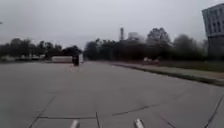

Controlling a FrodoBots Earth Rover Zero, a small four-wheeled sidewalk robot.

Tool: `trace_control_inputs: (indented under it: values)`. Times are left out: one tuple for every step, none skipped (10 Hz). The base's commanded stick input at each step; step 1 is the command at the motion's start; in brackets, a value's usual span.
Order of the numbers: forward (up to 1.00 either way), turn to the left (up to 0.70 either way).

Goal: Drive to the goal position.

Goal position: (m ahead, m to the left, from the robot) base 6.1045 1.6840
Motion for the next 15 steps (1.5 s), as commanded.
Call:
trace_control_inputs:
  values:
    - [1.00, 0.02]
    - [1.00, 0.02]
    - [1.00, 0.02]
    - [1.00, 0.02]
    - [1.00, 0.02]
    - [1.00, 0.02]
    - [1.00, 0.02]
    - [1.00, 0.02]
    - [1.00, 0.02]
    - [1.00, 0.02]
    - [1.00, 0.22]
    - [1.00, 0.42]
    - [1.00, 0.35]
    - [1.00, 0.23]
    - [1.00, 0.11]
